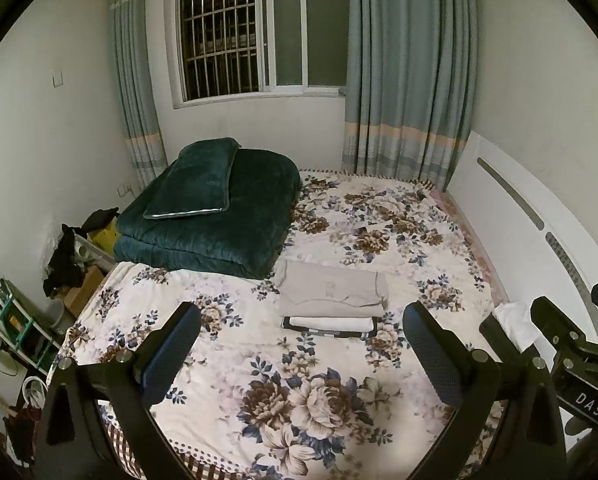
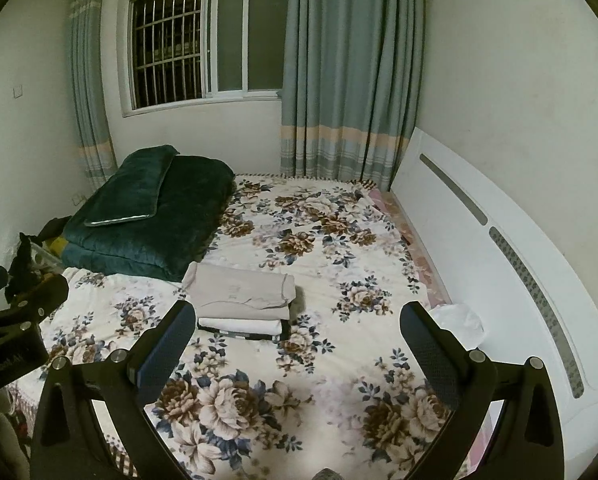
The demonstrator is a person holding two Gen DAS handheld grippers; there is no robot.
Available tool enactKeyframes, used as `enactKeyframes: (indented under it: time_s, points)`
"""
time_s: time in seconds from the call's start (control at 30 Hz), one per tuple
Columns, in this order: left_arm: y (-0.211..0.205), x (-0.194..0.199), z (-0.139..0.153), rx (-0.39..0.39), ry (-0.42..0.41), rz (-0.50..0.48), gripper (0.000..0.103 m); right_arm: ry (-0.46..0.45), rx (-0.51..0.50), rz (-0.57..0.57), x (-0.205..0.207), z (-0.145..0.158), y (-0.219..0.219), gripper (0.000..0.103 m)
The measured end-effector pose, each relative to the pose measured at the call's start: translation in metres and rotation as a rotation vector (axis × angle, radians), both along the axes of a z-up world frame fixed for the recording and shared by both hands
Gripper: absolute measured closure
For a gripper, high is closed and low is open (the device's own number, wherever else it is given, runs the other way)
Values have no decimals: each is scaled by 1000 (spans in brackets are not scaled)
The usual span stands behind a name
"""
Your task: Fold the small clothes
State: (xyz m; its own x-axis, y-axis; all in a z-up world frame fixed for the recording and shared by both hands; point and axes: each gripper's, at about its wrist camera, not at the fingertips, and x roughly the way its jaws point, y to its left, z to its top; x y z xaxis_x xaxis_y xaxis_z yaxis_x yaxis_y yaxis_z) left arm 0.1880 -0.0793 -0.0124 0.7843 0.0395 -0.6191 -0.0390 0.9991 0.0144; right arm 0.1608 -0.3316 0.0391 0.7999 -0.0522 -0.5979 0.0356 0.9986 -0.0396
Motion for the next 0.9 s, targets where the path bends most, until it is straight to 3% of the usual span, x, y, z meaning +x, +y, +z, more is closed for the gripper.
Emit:
enactKeyframes:
  time_s: [0.9]
  points:
    - [-7, -6, 4, -1, -10, 3, 0, -7, 0, 2, -5, -4, 8, 0]
